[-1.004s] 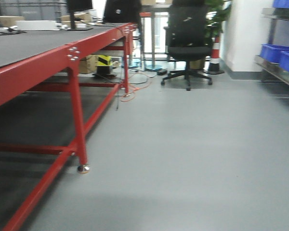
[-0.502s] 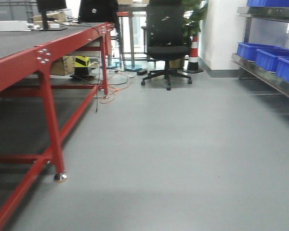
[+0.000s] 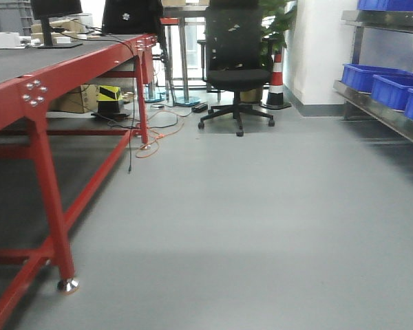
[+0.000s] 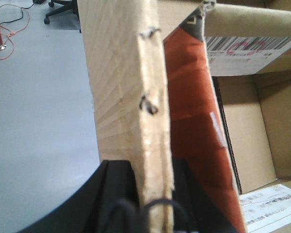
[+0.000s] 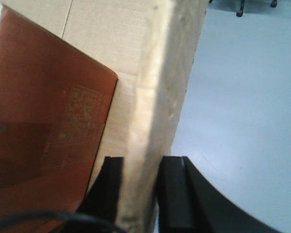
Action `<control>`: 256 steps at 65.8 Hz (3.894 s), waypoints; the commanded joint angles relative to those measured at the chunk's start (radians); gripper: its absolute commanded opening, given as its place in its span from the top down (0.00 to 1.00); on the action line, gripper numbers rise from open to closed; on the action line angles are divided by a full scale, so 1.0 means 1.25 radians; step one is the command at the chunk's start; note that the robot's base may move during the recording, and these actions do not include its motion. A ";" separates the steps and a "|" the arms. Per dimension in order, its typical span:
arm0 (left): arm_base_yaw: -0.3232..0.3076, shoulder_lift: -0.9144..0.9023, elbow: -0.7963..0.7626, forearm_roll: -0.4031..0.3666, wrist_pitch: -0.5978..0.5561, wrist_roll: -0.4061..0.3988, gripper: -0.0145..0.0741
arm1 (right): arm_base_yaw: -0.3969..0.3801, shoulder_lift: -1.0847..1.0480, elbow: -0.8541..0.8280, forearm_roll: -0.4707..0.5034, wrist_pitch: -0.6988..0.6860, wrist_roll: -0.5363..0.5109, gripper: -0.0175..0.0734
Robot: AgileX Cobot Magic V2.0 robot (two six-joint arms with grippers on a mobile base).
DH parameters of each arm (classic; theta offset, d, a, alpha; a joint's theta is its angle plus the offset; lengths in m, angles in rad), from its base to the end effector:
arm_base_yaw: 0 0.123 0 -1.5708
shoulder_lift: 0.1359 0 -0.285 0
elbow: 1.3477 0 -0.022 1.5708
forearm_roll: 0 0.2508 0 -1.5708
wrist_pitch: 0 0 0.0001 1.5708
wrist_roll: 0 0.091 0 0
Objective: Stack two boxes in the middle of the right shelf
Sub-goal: 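Drive along the red-framed table carrying the boxes in both grippers, then turn and drive toward the steel rack of blue bins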
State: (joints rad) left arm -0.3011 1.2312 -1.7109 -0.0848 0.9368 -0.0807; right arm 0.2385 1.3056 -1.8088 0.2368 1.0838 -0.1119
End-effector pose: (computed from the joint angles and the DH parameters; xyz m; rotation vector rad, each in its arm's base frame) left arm 0.2147 -0.0732 0.5226 0.2116 1.9429 -0.3526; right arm 0.2270 0.0746 0.5222 -0.3737 2.0264 0.3625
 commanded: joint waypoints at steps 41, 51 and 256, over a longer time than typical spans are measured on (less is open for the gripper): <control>0.002 -0.013 -0.009 0.007 -0.053 -0.001 0.96 | -0.005 -0.011 -0.011 -0.025 -0.035 -0.017 0.98; 0.002 -0.013 -0.009 0.007 -0.053 -0.001 0.96 | -0.005 -0.011 -0.011 -0.025 -0.035 -0.017 0.98; 0.002 -0.013 -0.009 0.008 -0.053 -0.001 0.96 | -0.005 -0.009 -0.011 -0.025 -0.035 -0.017 0.98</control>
State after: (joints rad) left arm -0.3011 1.2312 -1.7109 -0.0792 0.9368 -0.0807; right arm 0.2385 1.3075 -1.8088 0.2385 1.0815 -0.1119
